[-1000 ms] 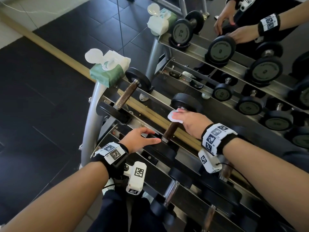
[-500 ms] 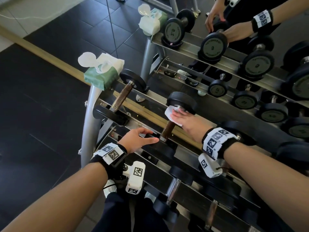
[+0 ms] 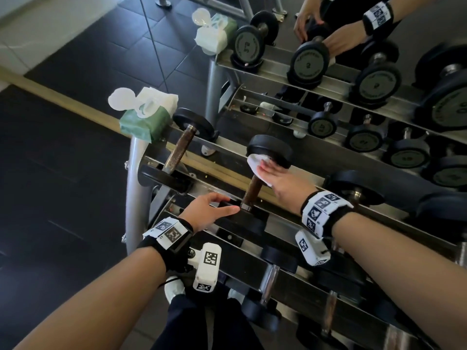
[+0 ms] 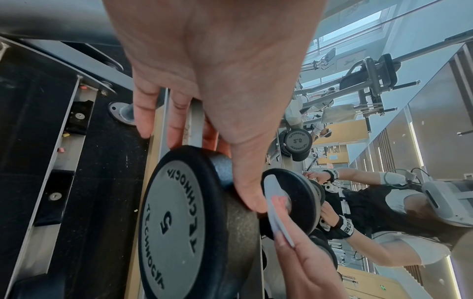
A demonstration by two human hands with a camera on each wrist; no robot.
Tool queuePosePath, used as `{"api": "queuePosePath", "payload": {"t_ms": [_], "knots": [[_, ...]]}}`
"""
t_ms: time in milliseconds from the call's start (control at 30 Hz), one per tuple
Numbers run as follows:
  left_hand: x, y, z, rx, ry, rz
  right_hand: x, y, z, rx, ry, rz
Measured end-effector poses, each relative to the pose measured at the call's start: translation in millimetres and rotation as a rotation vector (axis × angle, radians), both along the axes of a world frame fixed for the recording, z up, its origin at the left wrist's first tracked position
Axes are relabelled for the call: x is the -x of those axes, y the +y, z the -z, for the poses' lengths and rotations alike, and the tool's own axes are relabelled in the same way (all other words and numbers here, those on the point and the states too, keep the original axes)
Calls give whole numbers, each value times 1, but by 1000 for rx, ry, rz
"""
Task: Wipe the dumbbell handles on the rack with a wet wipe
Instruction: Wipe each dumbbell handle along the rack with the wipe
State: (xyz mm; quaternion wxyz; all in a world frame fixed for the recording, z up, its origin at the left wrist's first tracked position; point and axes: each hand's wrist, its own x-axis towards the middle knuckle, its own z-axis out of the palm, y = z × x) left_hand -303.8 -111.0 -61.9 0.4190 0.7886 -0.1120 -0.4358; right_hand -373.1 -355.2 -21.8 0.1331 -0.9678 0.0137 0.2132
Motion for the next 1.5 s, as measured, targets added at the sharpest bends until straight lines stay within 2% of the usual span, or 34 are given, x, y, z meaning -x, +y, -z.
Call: {"api": "queuePosePath", "payload": {"t_ms": [100, 200, 333, 433, 533, 633, 800, 900, 967, 1067, 1233, 1400, 1500], "knots": [[0, 0, -1, 22, 5, -3, 33, 22, 15, -40, -36, -93], [0, 1, -2, 30, 11, 2, 49, 31, 22, -11, 0, -159], [-1, 0, -2, 28, 20, 25, 29, 17, 16, 58, -25, -33], [0, 0, -3, 2, -38, 62, 16, 13, 9, 80, -35, 53], [-1, 0, -6, -18, -80, 96, 24, 24, 6, -84, -86, 114], [-1, 0, -8, -8, -74, 87, 42, 29, 1, -292, -231, 263], [-1, 0, -10, 20, -57, 105, 67, 16, -10, -305, -334, 674], [-4, 0, -8, 5, -55, 112, 68, 8, -6, -334, -389, 934], [-5, 1, -7, -2, -52, 120, 62, 9, -2, -350, -431, 1046], [-7, 2, -6, -2, -68, 126, 46, 21, 9, -416, -465, 1043], [-10, 1, -4, 3, -48, 121, 26, 48, 26, -525, -459, 887], [-12, -1, -1, -8, -30, 115, 28, 63, 36, -658, -403, 806], [-12, -1, 0, -6, -14, 116, 36, 67, 37, -664, -345, 810]]}}
